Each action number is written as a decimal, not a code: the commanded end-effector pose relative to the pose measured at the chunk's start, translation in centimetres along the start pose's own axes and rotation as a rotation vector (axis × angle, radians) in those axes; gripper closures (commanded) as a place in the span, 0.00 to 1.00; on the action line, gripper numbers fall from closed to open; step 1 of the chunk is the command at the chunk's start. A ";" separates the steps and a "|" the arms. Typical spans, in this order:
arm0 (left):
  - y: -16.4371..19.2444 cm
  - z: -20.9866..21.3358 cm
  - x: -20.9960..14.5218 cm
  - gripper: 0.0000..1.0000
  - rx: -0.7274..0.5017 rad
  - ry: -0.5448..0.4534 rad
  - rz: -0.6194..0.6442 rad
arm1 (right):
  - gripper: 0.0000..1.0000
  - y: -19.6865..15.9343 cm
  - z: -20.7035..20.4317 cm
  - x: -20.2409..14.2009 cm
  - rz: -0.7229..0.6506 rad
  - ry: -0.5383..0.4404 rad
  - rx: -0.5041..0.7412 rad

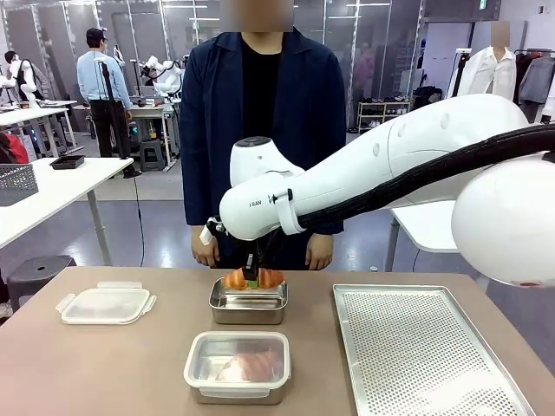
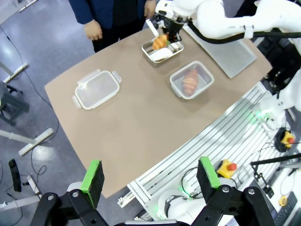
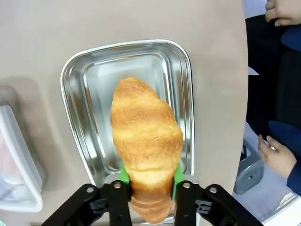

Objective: Place the bread into the airtight container.
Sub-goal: Pick up a Butter Roll and place it into an empty Airtight Container.

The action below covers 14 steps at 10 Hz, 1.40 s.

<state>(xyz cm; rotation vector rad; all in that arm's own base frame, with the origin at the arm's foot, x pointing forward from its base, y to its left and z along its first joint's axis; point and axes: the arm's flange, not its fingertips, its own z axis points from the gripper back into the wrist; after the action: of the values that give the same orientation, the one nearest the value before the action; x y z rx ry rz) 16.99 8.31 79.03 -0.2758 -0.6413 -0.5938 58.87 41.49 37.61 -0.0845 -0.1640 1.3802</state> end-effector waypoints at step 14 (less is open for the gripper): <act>-0.1 0.3 0.3 0.00 -0.003 -0.004 -0.001 | 0.00 0.2 0.5 0.2 -0.029 0.000 -0.001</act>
<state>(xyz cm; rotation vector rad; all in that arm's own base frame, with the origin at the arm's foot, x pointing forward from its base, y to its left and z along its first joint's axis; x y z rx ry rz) 16.99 8.31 79.03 -0.2758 -0.6413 -0.5938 58.63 41.73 38.04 -0.0744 -0.1671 1.3467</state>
